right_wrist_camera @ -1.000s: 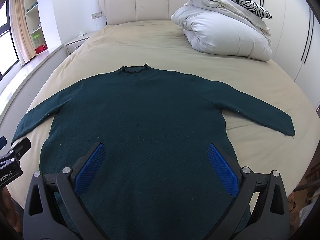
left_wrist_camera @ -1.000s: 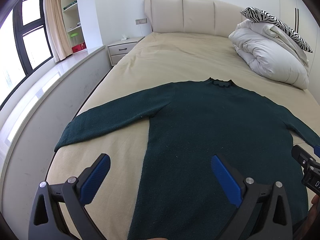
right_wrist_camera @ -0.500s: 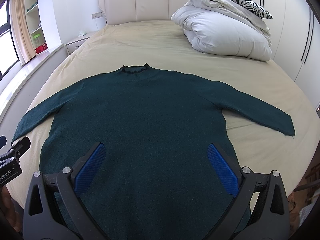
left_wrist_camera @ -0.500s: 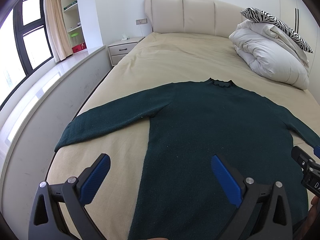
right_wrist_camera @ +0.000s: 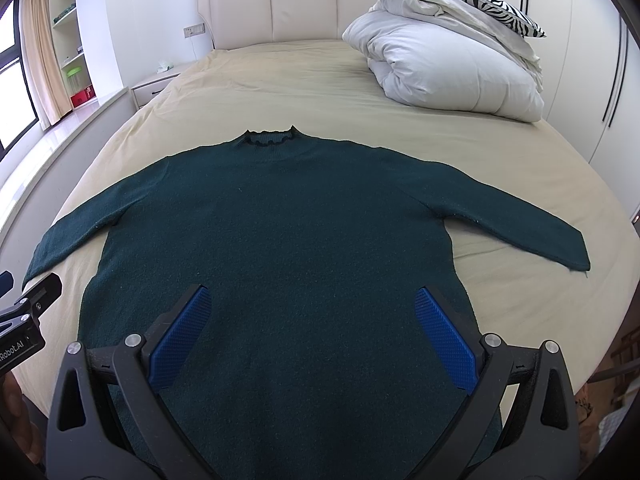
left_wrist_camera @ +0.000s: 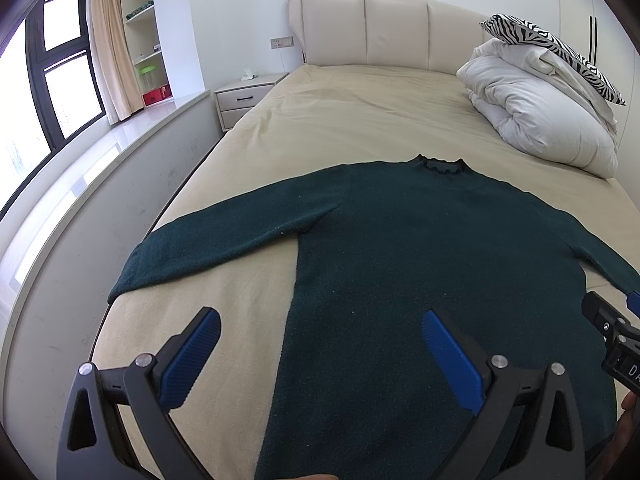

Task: Fold small clothes

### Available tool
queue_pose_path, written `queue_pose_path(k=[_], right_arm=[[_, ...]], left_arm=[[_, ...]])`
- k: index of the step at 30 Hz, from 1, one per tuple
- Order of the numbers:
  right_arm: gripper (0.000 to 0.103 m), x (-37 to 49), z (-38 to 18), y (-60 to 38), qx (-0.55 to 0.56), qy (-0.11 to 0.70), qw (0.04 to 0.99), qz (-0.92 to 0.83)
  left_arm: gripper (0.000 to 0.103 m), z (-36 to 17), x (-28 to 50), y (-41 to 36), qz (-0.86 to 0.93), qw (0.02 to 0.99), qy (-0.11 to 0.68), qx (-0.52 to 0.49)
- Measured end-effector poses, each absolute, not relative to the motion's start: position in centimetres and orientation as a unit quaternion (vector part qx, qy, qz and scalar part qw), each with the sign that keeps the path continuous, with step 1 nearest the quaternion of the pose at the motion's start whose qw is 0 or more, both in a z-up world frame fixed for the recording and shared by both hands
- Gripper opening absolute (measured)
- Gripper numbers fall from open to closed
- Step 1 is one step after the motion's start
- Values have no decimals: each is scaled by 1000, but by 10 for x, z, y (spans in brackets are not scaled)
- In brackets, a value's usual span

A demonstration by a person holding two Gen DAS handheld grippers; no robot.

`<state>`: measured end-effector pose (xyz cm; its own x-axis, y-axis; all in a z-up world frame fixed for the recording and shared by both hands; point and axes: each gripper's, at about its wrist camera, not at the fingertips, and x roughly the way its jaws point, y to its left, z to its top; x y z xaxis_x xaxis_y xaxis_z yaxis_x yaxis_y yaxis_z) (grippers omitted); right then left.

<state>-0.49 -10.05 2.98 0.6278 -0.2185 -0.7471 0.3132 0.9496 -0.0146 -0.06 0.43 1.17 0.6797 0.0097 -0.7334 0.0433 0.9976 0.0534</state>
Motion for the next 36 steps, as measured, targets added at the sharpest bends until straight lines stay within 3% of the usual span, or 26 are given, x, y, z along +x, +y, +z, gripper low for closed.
queue_pose_path(k=[36], right_arm=[[103,-2,21,-126,87,407,896,-153]], left_arm=[[103,2,-3,3,-8,906,419,61]])
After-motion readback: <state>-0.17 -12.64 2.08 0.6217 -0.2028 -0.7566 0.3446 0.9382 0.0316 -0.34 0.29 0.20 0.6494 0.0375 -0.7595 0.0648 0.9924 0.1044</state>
